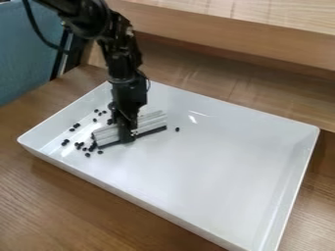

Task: Sweep into pile

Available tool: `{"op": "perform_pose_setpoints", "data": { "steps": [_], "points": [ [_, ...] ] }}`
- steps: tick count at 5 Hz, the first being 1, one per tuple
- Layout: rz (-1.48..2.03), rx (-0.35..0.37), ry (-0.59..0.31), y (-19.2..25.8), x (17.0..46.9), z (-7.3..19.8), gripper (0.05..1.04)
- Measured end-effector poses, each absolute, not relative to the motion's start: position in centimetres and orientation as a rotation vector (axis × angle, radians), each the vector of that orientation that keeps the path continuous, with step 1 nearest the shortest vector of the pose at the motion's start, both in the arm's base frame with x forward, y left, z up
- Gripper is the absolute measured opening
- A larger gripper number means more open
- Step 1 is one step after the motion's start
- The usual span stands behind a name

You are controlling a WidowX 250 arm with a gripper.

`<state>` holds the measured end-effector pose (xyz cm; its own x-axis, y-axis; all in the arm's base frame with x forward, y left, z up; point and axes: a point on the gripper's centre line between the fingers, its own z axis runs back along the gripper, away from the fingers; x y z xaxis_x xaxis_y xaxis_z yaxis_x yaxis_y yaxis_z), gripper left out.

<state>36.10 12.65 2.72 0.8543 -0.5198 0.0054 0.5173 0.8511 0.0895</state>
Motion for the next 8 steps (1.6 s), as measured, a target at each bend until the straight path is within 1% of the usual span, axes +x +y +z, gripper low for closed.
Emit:
{"op": "perform_pose_setpoints", "data": {
  "steps": [1, 3, 6, 7, 8],
  "points": [
    [-0.447, 0.076, -0.039, 13.6, 35.9, 2.6, 0.399],
    [-0.188, 0.052, -0.103, 14.4, 35.8, 2.3, 0.399],
    [-0.077, 0.068, -0.149, 14.6, 36.2, 2.5, 0.399],
    [-0.083, 0.040, -0.137, 14.2, 36.1, 2.5, 0.444],
    [-0.071, -0.035, -0.108, 13.2, 35.8, 2.8, 0.750]
  ]
}}
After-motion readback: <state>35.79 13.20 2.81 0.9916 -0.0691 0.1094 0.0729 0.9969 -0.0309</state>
